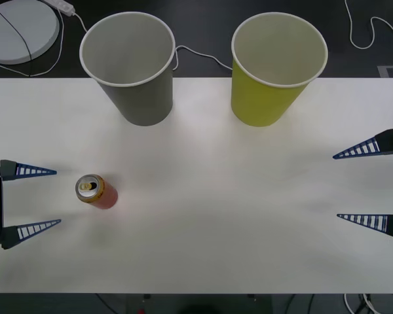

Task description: Put the can into the green bin and the plastic bottle into the gray bin

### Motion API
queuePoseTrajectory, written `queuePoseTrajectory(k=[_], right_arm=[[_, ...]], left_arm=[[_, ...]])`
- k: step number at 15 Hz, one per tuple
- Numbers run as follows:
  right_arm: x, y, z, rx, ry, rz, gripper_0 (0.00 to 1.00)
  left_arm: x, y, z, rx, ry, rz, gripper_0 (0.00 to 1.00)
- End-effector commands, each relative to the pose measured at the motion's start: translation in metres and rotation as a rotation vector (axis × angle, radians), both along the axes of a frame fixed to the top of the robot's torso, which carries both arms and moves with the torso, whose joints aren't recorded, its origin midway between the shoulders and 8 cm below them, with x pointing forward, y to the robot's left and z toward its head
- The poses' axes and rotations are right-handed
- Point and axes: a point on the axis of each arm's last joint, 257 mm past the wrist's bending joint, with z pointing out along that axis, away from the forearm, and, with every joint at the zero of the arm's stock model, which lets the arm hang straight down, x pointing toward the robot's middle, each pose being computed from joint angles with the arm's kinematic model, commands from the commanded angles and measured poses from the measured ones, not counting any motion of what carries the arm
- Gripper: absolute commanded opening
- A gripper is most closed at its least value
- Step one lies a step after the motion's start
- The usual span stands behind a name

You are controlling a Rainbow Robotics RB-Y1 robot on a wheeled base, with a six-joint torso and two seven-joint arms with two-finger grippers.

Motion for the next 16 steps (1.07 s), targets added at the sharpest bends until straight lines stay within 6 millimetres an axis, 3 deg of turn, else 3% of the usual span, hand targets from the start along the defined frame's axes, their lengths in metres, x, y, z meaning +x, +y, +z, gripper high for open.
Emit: queuePoseTrajectory(k=[1,7,16], right_arm=[[0.0,0.0,0.0,0.0,0.0,0.0,1.0],[0.0,0.0,0.0,0.0,0.0,0.0,1.0],[0.0,0.0,0.0,0.0,0.0,0.0,1.0]], left_arm=[[0.005,0.003,-0.01,-0.034,-0.007,0.008,1.0],[0.019,-0.018,-0.033,-0.113,-0.012,0.046,1.0],[0.039,-0.054,-0.049,-0.164,-0.015,0.069,1.0]])
